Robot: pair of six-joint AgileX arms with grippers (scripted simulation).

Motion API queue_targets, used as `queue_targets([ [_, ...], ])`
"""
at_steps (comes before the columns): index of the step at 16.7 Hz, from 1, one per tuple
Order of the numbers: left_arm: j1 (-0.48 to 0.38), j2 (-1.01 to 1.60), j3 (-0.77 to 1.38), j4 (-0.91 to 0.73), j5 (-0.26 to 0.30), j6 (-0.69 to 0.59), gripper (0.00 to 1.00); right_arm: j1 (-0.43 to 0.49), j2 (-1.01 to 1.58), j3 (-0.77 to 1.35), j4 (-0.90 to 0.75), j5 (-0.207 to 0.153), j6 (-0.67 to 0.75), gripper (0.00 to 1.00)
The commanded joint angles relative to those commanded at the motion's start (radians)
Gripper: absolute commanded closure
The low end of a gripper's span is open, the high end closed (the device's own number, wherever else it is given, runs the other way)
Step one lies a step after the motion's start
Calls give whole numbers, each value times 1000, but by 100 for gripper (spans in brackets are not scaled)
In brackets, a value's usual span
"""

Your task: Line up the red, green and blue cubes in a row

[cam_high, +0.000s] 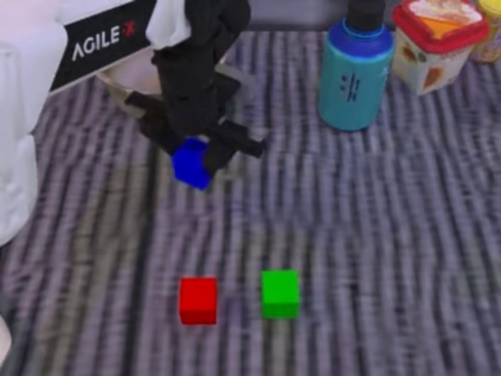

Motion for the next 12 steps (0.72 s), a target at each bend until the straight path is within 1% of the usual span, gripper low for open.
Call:
queue_targets([
  [2,-40,10,21,-13,-2,-76,100,0,0,0,0,0,0,0],
  [5,-127,29,60,-40,-6,-248,100,0,0,0,0,0,0,0],
  [12,-372,65,142,-114,-16,-783,100,0,0,0,0,0,0,0],
])
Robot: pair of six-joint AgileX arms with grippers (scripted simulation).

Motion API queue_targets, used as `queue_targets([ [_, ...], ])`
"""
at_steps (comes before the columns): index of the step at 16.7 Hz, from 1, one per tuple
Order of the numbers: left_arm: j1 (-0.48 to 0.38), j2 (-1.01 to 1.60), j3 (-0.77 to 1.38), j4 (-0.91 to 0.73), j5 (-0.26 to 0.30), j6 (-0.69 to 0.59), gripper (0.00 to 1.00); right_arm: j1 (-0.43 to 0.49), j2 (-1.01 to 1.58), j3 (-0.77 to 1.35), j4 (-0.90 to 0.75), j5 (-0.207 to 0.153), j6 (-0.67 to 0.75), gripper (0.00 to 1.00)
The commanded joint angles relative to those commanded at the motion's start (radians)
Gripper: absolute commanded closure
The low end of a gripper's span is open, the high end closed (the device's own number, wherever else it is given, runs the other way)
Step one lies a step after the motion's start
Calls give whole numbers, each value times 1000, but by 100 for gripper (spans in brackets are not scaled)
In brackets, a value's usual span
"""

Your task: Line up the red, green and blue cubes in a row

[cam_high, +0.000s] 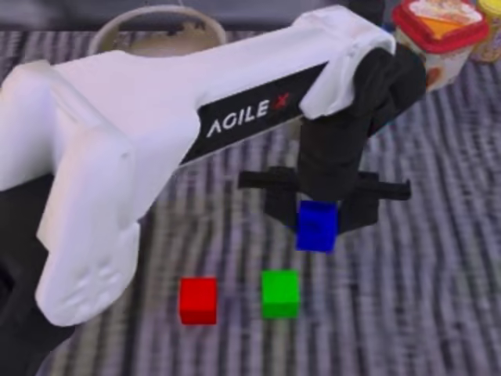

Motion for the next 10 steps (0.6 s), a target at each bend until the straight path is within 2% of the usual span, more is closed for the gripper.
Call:
queue_targets([
  [2,-58,0,19,-12,-4,-122,100,0,0,0,0,0,0,0],
  [5,-114,-6,36,-19,-9,-227,100,0,0,0,0,0,0,0],
  [10,-120,-6,37,-19,-10,-242,100,0,0,0,0,0,0,0],
])
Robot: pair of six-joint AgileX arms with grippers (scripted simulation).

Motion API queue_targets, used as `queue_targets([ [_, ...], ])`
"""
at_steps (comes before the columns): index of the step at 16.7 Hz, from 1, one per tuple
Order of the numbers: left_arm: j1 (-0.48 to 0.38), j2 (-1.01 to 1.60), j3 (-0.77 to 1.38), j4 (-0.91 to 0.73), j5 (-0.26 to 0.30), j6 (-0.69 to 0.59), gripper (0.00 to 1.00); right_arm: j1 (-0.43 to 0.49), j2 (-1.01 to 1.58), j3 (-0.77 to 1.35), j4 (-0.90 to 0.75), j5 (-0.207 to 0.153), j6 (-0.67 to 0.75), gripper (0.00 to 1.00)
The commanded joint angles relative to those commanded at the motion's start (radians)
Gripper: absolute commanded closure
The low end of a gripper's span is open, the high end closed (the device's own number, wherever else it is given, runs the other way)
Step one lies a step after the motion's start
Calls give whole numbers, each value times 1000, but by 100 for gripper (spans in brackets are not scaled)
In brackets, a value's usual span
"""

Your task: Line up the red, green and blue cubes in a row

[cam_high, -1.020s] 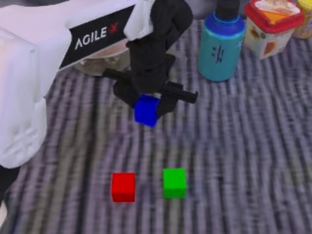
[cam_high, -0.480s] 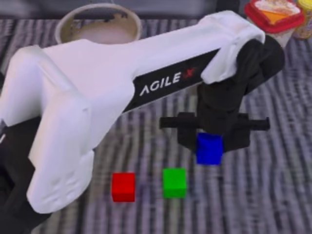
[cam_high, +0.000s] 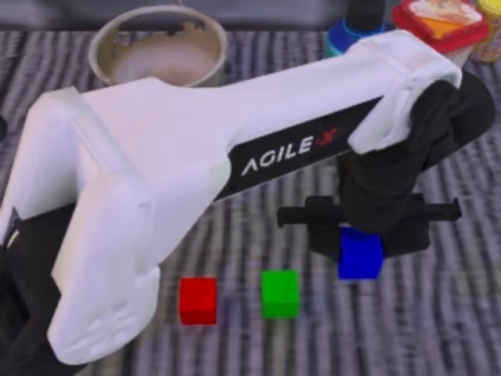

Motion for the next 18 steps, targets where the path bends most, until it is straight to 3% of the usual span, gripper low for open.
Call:
queue_targets([
  [8,-3,28,-192,227,0,0,100,0,0,0,0,0,0,0],
  [13,-3,33,-216,252,0,-1,100,0,0,0,0,0,0,0],
  [18,-3,33,-216,252,0,-1,62,0,0,0,0,0,0,0],
])
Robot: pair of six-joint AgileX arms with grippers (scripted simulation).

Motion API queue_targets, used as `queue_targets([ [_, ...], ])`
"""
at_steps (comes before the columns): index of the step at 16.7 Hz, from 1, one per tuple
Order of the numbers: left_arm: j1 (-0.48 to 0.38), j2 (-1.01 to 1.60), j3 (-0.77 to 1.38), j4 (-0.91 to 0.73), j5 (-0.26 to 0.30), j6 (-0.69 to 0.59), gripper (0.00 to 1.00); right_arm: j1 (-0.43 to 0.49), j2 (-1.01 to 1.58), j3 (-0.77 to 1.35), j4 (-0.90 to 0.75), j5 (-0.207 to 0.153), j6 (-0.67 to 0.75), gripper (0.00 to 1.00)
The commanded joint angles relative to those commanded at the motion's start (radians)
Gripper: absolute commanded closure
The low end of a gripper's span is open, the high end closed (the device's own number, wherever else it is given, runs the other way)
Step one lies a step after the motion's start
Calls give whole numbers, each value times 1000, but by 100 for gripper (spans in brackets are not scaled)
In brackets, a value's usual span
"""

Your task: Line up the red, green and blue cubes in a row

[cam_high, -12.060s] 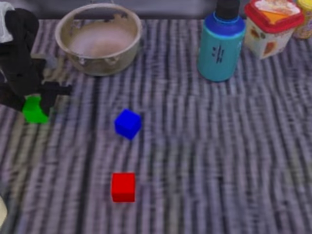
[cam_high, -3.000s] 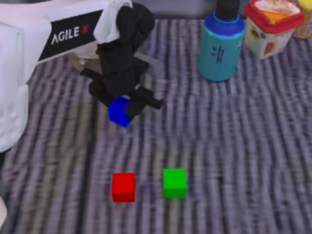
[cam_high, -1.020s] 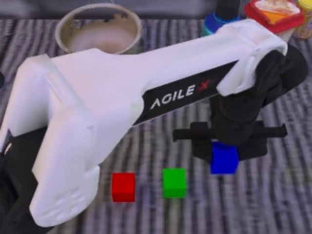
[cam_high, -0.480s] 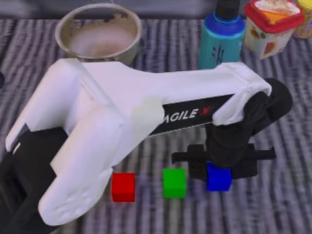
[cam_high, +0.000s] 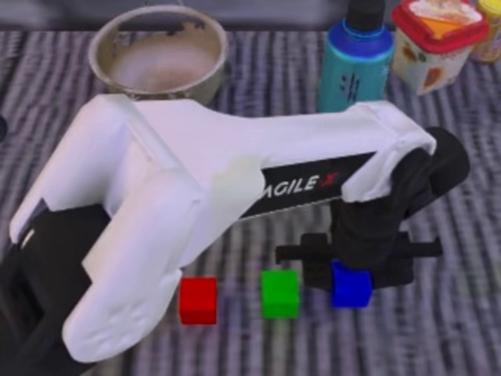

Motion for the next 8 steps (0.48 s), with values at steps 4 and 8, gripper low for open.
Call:
queue_targets([
  [4,0,0,0,0,0,0,32,0,0,0,0,0,0,0],
  [8,0,0,0,0,0,0,2,0,0,0,0,0,0,0],
])
